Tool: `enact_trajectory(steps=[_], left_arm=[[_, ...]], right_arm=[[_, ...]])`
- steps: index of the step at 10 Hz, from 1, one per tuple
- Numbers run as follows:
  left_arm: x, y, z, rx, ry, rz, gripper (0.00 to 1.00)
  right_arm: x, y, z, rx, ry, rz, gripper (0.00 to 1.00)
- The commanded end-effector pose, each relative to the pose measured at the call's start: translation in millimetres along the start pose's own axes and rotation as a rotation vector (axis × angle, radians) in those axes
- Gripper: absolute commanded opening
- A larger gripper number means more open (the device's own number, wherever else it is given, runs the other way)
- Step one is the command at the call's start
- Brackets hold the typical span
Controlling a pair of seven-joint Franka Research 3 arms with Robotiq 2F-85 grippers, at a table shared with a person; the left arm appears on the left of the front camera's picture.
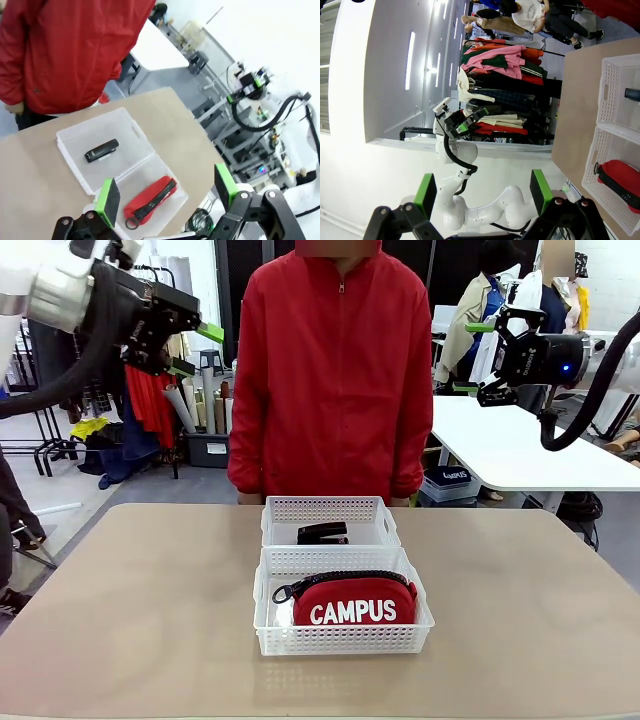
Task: Distribute items into two baskets.
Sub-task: Place the picked Stapler into the Organizing basket as instructed by the person.
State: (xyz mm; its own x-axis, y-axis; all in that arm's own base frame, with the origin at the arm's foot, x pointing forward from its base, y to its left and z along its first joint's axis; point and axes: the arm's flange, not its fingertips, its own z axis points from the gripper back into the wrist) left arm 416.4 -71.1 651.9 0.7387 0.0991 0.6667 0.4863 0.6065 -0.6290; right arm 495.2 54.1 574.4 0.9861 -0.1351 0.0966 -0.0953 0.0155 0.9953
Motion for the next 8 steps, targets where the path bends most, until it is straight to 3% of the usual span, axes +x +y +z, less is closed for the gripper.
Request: enact_trajectory(steps=[1, 2, 6, 8], left_arm=[[-2, -9, -14, 0.047, 0.033, -0.156, 1.0], [0, 0, 0, 0.0, 0.0, 0.0, 1.0], [-1, 1, -1, 0.016, 0.006, -0.024, 1.0], [16, 27, 1, -0.134, 0.011, 0.24, 1.0]], right_arm=[[0, 3, -1, -0.001, -0.003, 0.007, 1.0], [0, 3, -1, -0.001, -0.003, 0.007, 1.0], [0, 3, -1, -0.001, -0.003, 0.007, 1.0], [0, 3, -1, -0.001, -0.003, 0.007, 1.0]])
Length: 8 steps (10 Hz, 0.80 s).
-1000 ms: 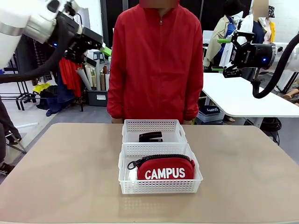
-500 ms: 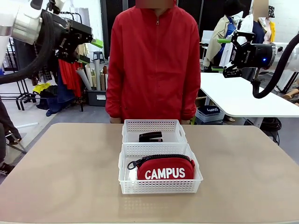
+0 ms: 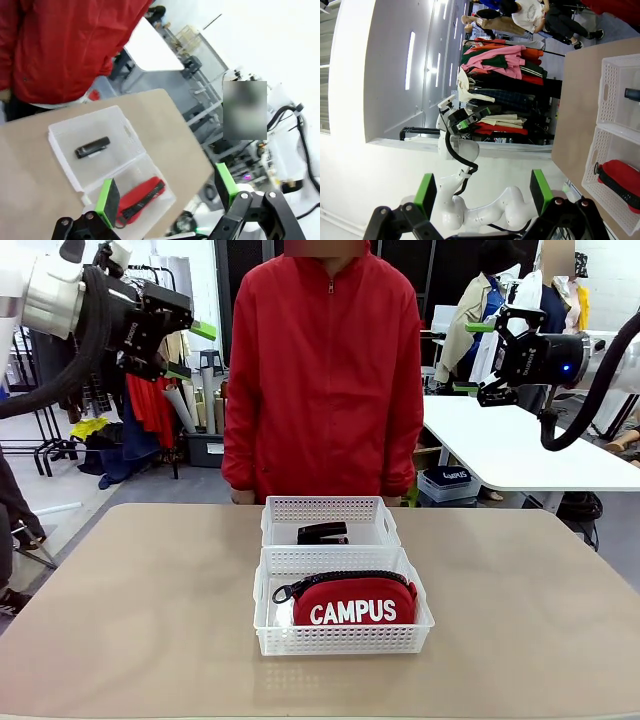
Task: Distribute items into two baskets.
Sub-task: Place the picked Stapler into the Organizing basket as instructed by the person.
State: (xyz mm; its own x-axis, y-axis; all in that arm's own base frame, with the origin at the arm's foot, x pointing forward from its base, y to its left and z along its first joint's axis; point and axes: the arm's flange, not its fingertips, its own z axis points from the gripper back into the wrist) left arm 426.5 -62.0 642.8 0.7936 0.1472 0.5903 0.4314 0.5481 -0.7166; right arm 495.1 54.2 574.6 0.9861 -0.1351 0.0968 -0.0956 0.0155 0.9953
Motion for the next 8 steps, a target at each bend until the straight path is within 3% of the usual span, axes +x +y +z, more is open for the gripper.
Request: enact_trajectory(steps=[1, 3, 8], left_arm=[[20, 17, 9, -0.136, 0.018, 0.215, 1.0], [25, 39, 11, -0.232, 0.043, 0.381, 1.0], [21, 74, 10, -0.432, 0.138, 0.567, 1.0]], right_arm=[[0, 3, -1, -0.001, -0.003, 0.006, 1.0], [0, 3, -1, -0.001, -0.003, 0.006, 1.0], [0, 3, -1, -0.001, -0.003, 0.006, 1.0]])
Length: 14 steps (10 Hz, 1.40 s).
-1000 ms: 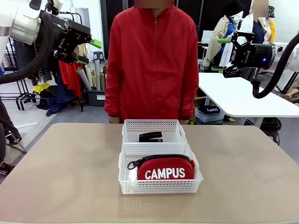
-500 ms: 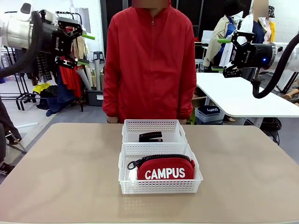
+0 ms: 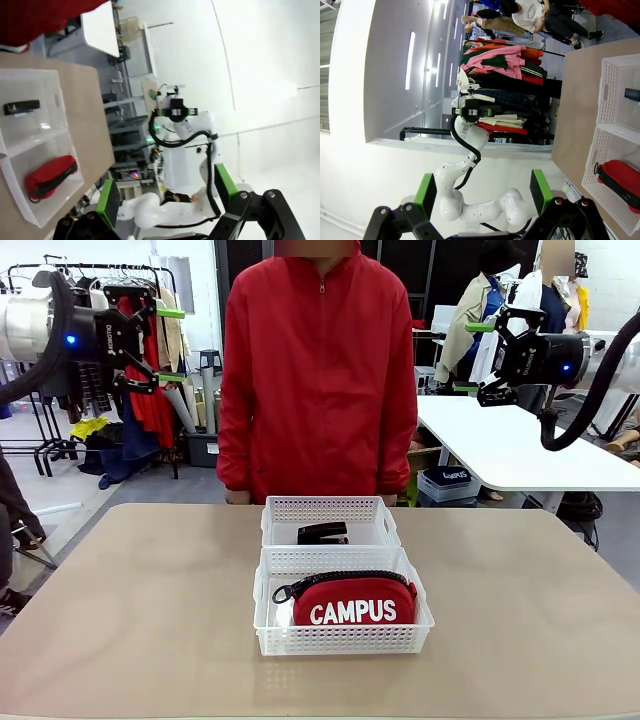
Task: Distribute items into two baskets.
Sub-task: Place the picked Stapler into the Organizing basket as instructed by the person.
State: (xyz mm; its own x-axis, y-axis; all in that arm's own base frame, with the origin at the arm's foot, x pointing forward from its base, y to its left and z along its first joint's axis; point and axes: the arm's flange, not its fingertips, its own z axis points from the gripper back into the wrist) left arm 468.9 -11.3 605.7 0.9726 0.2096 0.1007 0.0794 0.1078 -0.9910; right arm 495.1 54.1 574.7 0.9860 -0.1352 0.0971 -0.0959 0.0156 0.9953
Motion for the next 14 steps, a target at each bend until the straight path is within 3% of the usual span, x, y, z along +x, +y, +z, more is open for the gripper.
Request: enact_trajectory(steps=[1, 5, 7, 14], left_arm=[[1, 3, 1, -0.096, 0.039, 0.063, 1.0], [0, 8, -2, -0.108, 0.053, 0.069, 1.0], [3, 14, -4, -0.049, 0.015, 0.035, 1.0], [1, 11, -4, -0.09, 0.049, 0.053, 1.0]], right_arm=[[0, 3, -1, -0.001, -0.003, 0.006, 1.0], [0, 3, -1, -0.001, -0.003, 0.006, 1.0], [0, 3, -1, -0.001, -0.003, 0.006, 1.0], [0, 3, -1, -0.001, -0.003, 0.006, 1.0]])
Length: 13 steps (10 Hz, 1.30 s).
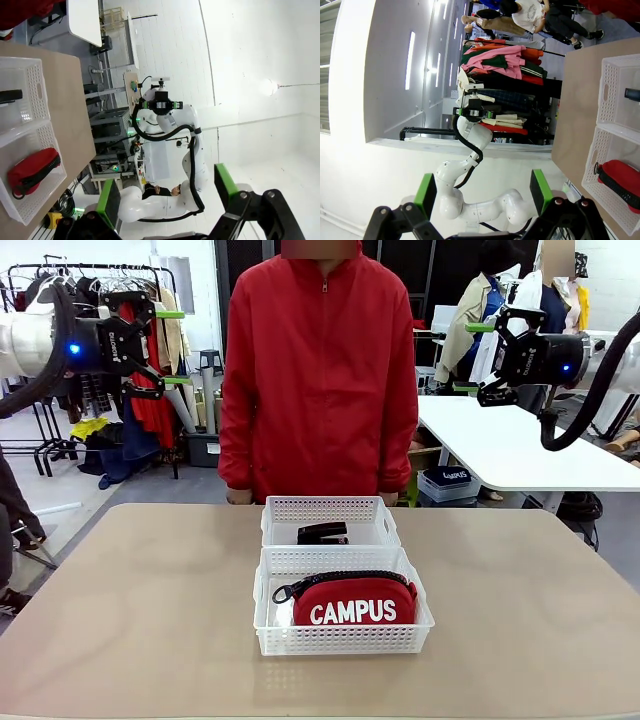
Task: Distribute items into two baskets.
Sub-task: Place the picked Stapler into the Organizing basket as instructed by the person.
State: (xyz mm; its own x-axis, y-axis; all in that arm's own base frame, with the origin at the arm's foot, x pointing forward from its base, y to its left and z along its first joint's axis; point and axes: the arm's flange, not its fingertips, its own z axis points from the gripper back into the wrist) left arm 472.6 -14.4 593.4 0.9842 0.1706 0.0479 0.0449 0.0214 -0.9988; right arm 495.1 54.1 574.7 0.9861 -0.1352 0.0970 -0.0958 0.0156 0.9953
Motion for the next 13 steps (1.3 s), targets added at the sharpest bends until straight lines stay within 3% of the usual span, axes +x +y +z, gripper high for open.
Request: enact_trajectory(steps=[1, 13], left_arm=[[-0.8, -1.3, 1.2, -0.012, 0.006, 0.002, 1.0], [-0.8, -1.3, 1.2, -0.012, 0.006, 0.002, 1.0]], right_arm=[[-0.4, 3.0, -1.2, -0.001, -0.003, 0.006, 1.0], [-0.4, 3.0, -1.2, -0.001, -0.003, 0.006, 1.0]])
